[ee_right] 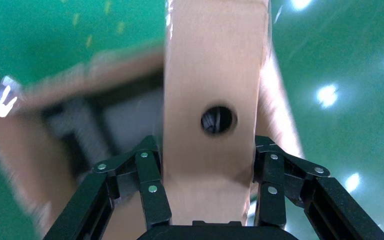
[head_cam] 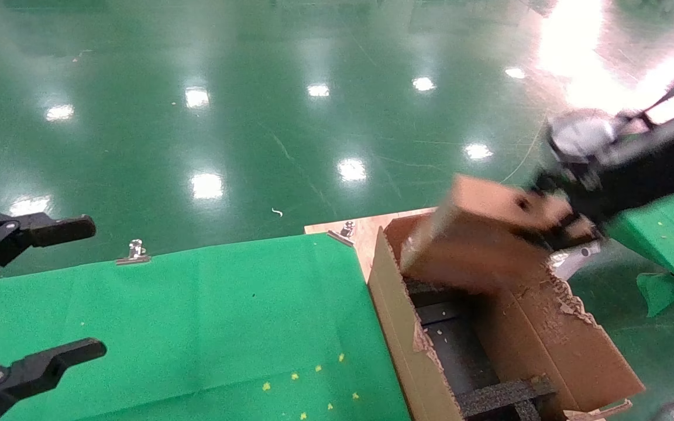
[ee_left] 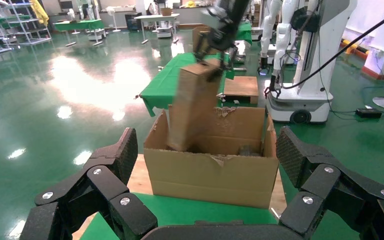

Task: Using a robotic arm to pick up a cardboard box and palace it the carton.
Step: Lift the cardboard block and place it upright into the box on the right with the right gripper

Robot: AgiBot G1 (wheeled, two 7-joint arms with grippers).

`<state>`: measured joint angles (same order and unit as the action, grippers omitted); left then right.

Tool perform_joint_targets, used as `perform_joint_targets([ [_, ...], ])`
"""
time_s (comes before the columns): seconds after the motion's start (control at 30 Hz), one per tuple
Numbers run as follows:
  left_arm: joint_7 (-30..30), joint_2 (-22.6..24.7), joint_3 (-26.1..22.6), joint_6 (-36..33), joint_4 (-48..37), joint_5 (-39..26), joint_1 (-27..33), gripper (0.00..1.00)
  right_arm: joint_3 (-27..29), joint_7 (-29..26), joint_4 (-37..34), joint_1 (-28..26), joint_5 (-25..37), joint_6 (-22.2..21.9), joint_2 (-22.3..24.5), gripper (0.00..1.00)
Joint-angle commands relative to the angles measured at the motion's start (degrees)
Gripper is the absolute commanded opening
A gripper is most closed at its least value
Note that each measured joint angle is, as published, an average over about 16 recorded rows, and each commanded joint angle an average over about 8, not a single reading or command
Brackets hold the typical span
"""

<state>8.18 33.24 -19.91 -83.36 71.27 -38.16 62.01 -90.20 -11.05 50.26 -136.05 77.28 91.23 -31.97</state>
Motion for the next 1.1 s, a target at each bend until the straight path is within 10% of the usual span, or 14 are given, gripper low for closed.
perform_joint_targets([
  [0.03,0.00,0.00,0.00,0.00,0.00,0.00,0.00,1.00,-2.47,-1.51,1.92,-1.08,0.40,-0.08,2.42,0.00],
  [0.8,-0.01,-0.01,0.00,0.02,-0.01,0.02,-0.01,1.00,-8.96,-7.59,6.60,-0.26,-1.49,-3.82,9.09,0.00],
  [1.1,-0.01,-0.01,0.00,0.03,-0.01,0.02,-0.01,1.00,-9.76,-23.85,9.37,4.75,-4.45,-13.59,10.56,0.00],
])
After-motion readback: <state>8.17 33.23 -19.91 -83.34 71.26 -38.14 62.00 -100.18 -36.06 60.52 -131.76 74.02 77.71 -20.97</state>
